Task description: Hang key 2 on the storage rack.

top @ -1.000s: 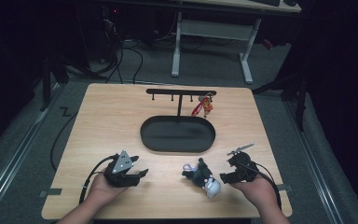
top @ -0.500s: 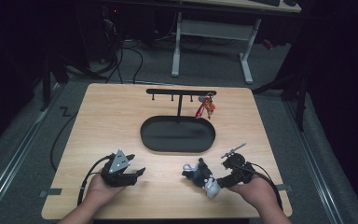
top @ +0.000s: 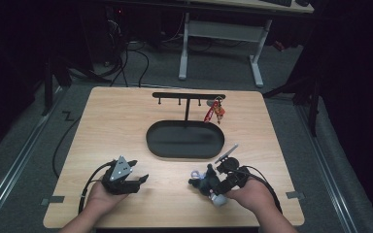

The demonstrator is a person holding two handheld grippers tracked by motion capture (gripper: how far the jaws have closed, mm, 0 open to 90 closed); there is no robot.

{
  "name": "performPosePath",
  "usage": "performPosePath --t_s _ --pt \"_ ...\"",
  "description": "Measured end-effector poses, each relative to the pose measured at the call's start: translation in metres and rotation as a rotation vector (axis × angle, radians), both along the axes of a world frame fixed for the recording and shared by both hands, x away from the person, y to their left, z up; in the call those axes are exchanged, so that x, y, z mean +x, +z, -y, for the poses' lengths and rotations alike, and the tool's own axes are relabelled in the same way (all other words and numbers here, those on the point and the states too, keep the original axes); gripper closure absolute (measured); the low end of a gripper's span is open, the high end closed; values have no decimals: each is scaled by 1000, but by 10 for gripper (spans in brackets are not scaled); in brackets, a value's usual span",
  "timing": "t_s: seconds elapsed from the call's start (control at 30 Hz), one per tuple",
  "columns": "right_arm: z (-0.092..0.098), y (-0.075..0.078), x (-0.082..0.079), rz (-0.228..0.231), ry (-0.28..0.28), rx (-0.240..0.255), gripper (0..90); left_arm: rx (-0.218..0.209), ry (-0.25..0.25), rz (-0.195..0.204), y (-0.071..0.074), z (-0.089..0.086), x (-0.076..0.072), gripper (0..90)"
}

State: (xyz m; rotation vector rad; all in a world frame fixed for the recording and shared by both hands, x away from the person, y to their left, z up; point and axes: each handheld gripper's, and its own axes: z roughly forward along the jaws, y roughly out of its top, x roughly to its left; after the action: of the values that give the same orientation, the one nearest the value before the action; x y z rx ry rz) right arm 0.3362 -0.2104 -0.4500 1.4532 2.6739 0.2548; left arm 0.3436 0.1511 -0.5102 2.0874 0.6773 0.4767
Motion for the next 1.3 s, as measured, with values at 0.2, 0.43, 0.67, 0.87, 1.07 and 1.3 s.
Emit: performPosePath --t_s 0.2,0.43,0.67,0.87,1.07,1.3 --pt "-17 2 -2 -22 15 -6 166 0 -7 0 0 1 1 331" --pt "-25 -8 -4 -56 18 -13 169 10 -24 4 0 5 0 332" --pt "-28 -29 -6 -89 1 -19 200 15 -32 -9 -2 6 1 332" --pt "-26 -30 -6 -73 7 -31 368 13 -31 -8 -2 5 1 333" --pt "-27 -28 -6 -74 13 -14 460 15 -34 -5 -1 5 0 334" --pt "-25 -11 -4 -61 17 -12 476 11 -37 -2 -1 5 0 336"
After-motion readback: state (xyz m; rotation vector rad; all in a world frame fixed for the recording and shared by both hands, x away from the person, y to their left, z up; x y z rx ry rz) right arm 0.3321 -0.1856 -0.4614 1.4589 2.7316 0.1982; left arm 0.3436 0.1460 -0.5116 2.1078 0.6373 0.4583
